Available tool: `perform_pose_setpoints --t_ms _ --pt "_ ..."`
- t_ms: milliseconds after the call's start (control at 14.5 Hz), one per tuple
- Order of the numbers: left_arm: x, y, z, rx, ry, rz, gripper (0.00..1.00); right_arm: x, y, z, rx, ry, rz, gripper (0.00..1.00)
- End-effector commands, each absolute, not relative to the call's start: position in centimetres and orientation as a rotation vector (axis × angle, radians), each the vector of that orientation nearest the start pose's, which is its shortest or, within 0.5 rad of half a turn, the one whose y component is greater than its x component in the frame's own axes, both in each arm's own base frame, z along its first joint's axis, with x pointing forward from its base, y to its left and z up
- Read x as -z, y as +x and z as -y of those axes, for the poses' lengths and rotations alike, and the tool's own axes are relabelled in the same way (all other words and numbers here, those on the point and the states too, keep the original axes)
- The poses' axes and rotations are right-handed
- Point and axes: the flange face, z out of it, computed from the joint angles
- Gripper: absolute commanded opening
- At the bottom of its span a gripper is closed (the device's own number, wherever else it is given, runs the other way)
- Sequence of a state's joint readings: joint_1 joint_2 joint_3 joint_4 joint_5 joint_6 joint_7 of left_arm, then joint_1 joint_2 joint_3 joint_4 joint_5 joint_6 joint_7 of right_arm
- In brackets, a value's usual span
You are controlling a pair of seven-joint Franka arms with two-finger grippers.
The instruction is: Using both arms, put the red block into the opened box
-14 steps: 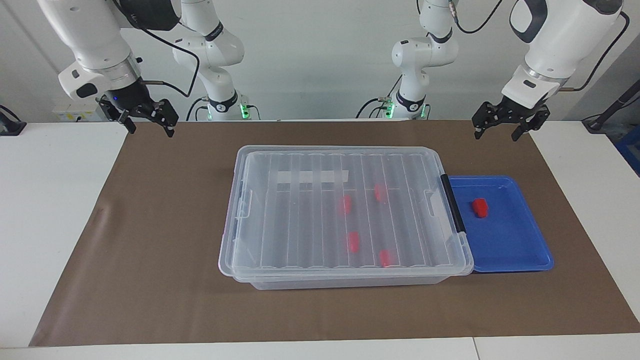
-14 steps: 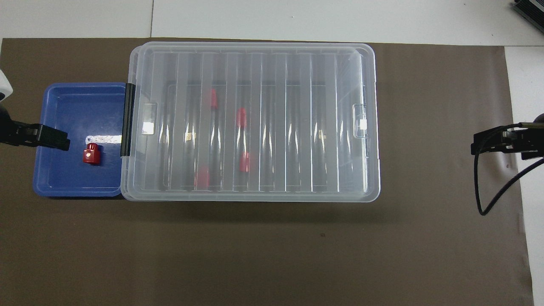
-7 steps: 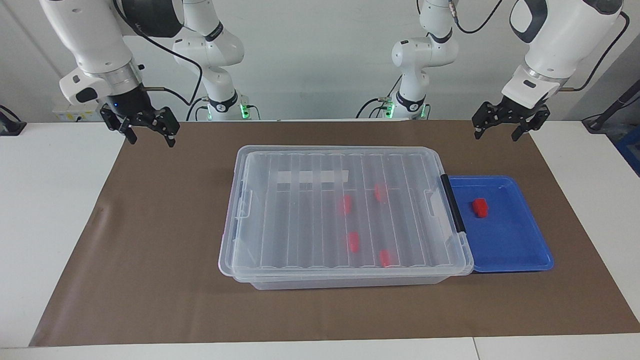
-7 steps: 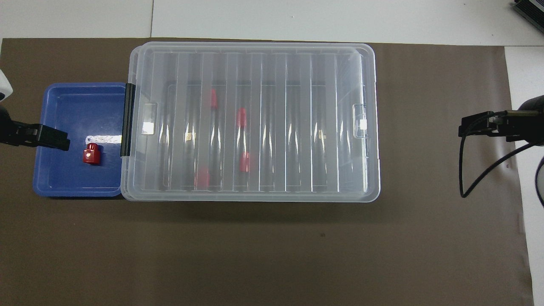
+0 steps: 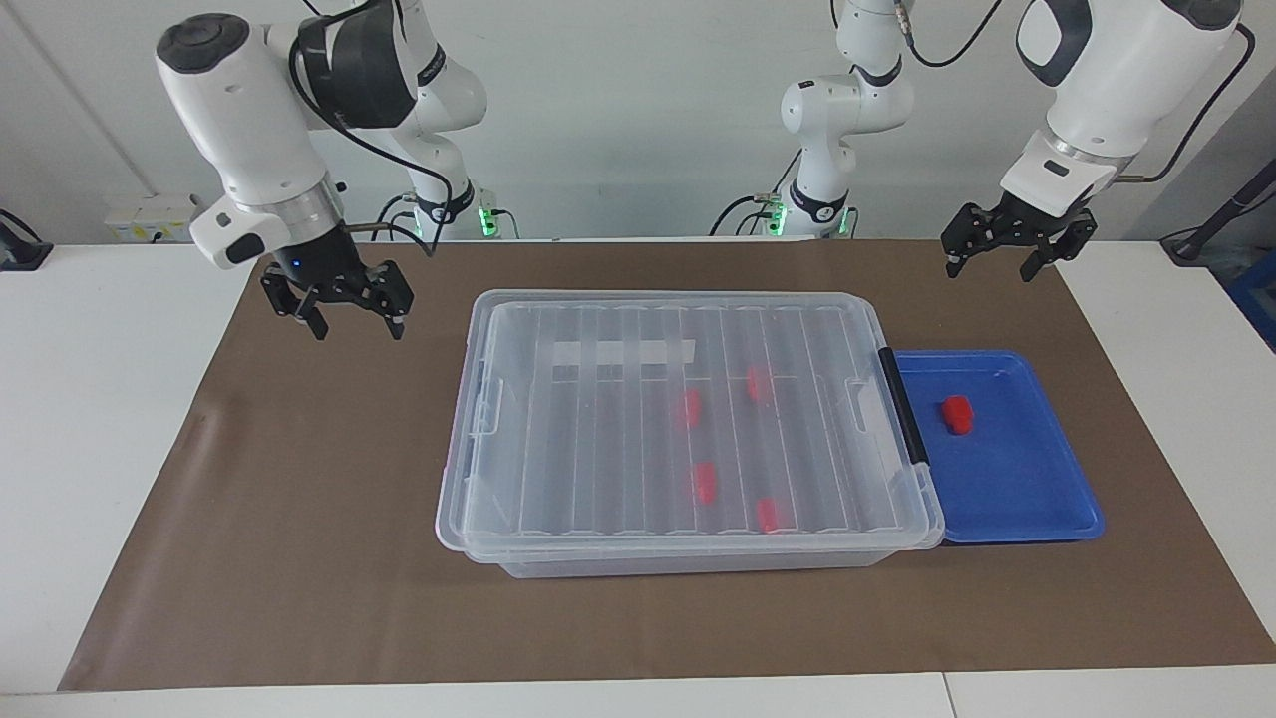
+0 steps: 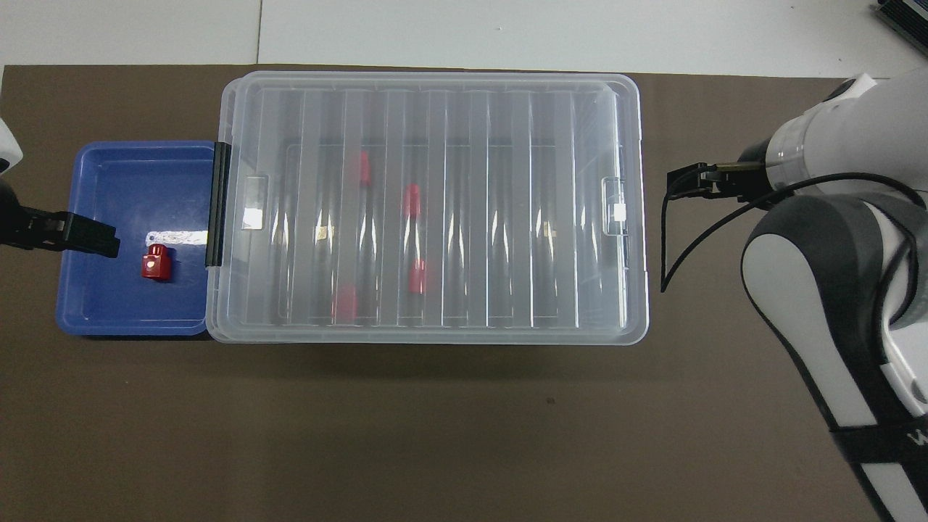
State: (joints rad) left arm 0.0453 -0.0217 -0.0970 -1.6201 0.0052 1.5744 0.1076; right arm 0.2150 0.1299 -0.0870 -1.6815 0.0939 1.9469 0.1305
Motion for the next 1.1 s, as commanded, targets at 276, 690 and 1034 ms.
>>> perform_pose_setpoints --t_ms 276,690,1034 --pt "-60.7 54.0 2.1 0.009 -3.123 -0.221 1.0 -47.6 63.6 -11.0 0.197 -3.008 -0.079 1.0" --pt "-58.5 53.9 0.6 0.099 -3.118 -0.183 1.0 -45.4 64.0 -11.0 0.173 -3.041 -0.064 1.0" --pt "-55.5 54.5 -1.8 0.162 -3.114 -0.119 1.0 -45.3 64.1 -9.5 0.179 -3.101 -0.055 1.0"
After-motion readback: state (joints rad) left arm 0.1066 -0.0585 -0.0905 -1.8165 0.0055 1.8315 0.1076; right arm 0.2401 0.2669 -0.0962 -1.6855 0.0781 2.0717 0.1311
